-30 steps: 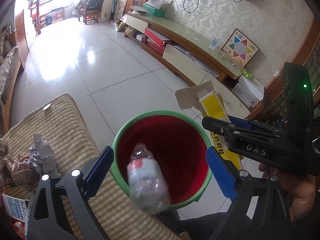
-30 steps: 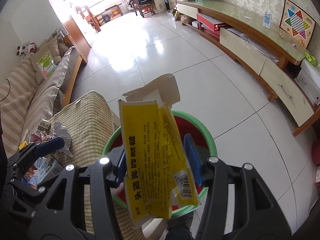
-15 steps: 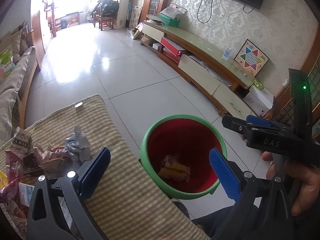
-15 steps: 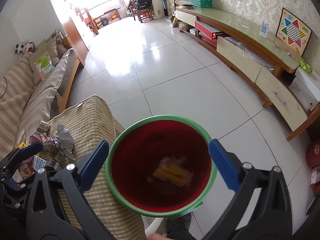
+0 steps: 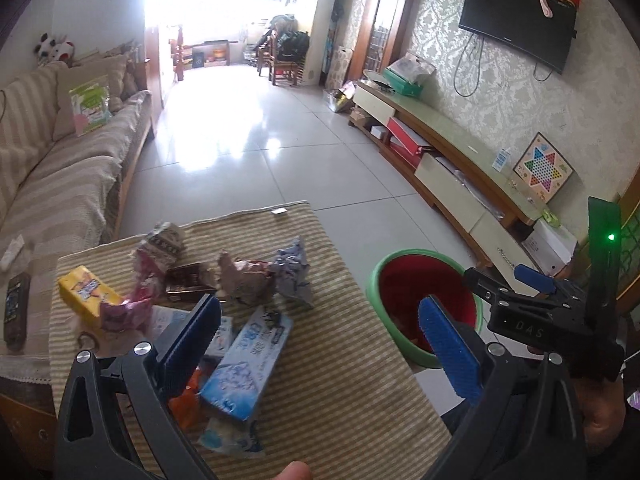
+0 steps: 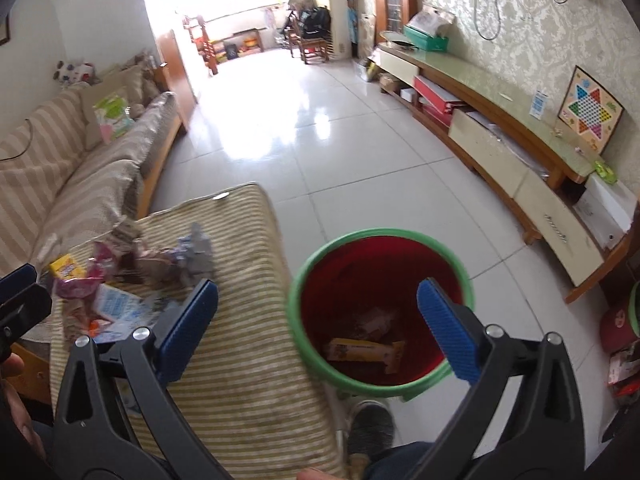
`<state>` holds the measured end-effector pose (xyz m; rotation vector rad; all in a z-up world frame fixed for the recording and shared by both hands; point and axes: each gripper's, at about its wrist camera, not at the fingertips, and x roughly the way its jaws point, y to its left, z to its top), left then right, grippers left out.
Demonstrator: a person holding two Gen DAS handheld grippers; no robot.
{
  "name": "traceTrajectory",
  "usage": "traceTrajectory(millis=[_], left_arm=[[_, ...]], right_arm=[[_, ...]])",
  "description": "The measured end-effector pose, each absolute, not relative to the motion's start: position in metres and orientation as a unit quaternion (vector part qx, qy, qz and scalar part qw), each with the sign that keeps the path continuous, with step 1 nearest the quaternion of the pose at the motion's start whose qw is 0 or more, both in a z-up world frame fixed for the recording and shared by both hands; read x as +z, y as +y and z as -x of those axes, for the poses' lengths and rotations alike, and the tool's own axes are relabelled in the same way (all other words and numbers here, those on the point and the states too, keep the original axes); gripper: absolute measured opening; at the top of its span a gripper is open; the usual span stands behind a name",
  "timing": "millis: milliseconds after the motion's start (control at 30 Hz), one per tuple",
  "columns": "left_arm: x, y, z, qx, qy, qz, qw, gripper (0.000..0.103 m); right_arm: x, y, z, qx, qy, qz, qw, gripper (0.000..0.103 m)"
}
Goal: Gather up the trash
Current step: 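Grasp the toothpaste box with the right tool while the left tool grasps the yellow juice box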
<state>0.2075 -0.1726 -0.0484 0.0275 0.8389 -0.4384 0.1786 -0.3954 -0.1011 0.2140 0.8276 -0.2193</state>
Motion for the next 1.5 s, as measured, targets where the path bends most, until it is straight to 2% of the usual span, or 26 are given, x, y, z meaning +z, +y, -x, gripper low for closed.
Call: traceTrajectory(millis=[400,800,1067,1300,1500], left_arm=[[-0.059,-0.045,-0.179,-0.134,0.404,0.035,0.904,0.095],[-0.095,0.023,-0.192,-0.075,0.439,0.059,0.893,0.095],[-0.112,0.049,-0.242,-0.045,0.454,0.1,0.884,0.095],[-0.152,0.074,-0.306,-0.015,0.485,0.153,0.861,0.095],[-0.179,0.086,-0.355,0.013,0.5,0.158,0.851,0.095]], right_arm=[[-0.109,-0.282,-0.183,0.002,0.449,-0.094,0.888,0.098],[-0.143,-0.228,-0.203,0.043,0.502,-0.129,0.854,0.098],[-0.168,-0.217,-0.224,0.035,0.529,-0.137,0.837,0.098],[-0.19,-0.213,-0.249,0.035,0.547,-0.159,0.821,0.098],[-0.208,-0.208,-0.267,0.042,0.56,-0.171,0.809,0.098]])
